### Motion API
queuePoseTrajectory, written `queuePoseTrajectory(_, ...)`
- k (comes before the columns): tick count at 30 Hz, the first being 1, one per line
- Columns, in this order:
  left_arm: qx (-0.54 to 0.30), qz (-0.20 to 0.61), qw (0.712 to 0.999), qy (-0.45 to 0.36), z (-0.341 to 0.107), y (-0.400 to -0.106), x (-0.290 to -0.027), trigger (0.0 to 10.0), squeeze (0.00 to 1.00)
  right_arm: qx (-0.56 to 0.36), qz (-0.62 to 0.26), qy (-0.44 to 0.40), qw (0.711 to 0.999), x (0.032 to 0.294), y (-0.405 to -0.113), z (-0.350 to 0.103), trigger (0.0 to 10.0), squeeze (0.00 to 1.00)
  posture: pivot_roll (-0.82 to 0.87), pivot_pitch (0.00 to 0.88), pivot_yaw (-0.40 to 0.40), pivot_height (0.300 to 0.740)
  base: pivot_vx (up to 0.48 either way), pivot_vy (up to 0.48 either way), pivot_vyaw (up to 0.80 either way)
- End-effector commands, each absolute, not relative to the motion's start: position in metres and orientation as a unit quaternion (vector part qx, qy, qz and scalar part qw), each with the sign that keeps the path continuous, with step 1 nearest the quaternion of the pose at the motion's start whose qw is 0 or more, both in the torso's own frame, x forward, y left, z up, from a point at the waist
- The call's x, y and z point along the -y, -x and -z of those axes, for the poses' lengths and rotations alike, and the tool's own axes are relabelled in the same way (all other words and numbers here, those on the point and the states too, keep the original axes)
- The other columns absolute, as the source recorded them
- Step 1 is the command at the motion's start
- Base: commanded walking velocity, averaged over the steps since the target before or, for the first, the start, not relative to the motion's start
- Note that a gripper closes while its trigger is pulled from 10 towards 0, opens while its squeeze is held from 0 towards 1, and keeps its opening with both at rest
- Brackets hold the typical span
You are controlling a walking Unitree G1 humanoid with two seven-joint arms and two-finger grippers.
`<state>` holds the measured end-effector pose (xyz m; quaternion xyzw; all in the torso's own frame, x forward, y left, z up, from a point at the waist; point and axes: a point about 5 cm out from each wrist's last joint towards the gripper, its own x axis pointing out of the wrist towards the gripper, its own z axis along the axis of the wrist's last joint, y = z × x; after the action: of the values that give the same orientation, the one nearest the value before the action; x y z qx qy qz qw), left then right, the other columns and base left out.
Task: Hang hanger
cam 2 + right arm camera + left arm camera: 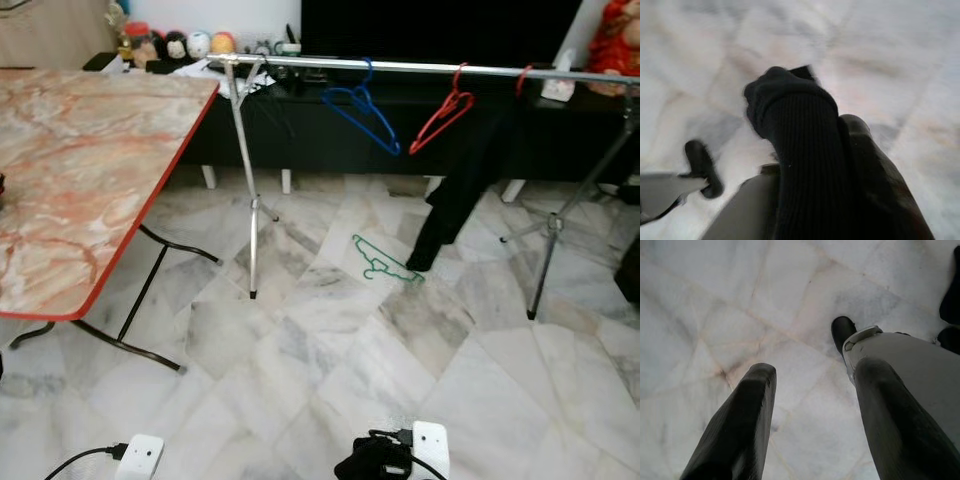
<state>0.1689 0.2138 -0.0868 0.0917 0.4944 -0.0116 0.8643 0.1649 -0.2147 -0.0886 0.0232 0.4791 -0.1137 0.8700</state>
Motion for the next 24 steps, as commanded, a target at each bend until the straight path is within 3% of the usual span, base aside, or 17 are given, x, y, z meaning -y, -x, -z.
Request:
queuePoseTrajectory(1,-0.502,0.011,0.861,-0.084,0.089,-0.165,-0.213,10.0,0.00,-0.461,0.155,-0.015,0.873,0.238,-0.166,0.083,10.0,0.00,-0.07,0.030,-0.025,0.740,0.000,0.000,-0.68)
queuePoseTrajectory(8,-0.502,0.011,0.860,-0.085,0.089,-0.165,-0.214,10.0,0.00,-0.384,0.208,-0.027,0.899,0.258,-0.188,0.064,10.0,0.00,-0.08,0.036,-0.022,0.740,0.000,0.000,-0.61)
queuePoseTrajectory(10,-0.502,0.012,0.860,-0.086,0.088,-0.166,-0.214,10.0,0.00,-0.350,0.196,-0.031,0.916,0.257,-0.202,0.055,10.0,0.00,-0.08,0.036,-0.022,0.740,0.000,0.000,0.00)
queuePoseTrajectory(24,-0.491,-0.004,0.866,-0.090,0.088,-0.166,-0.214,10.0,0.00,-0.229,0.188,-0.050,0.954,0.243,-0.241,0.027,10.0,0.00,-0.08,0.030,-0.031,0.740,0.000,0.000,0.00)
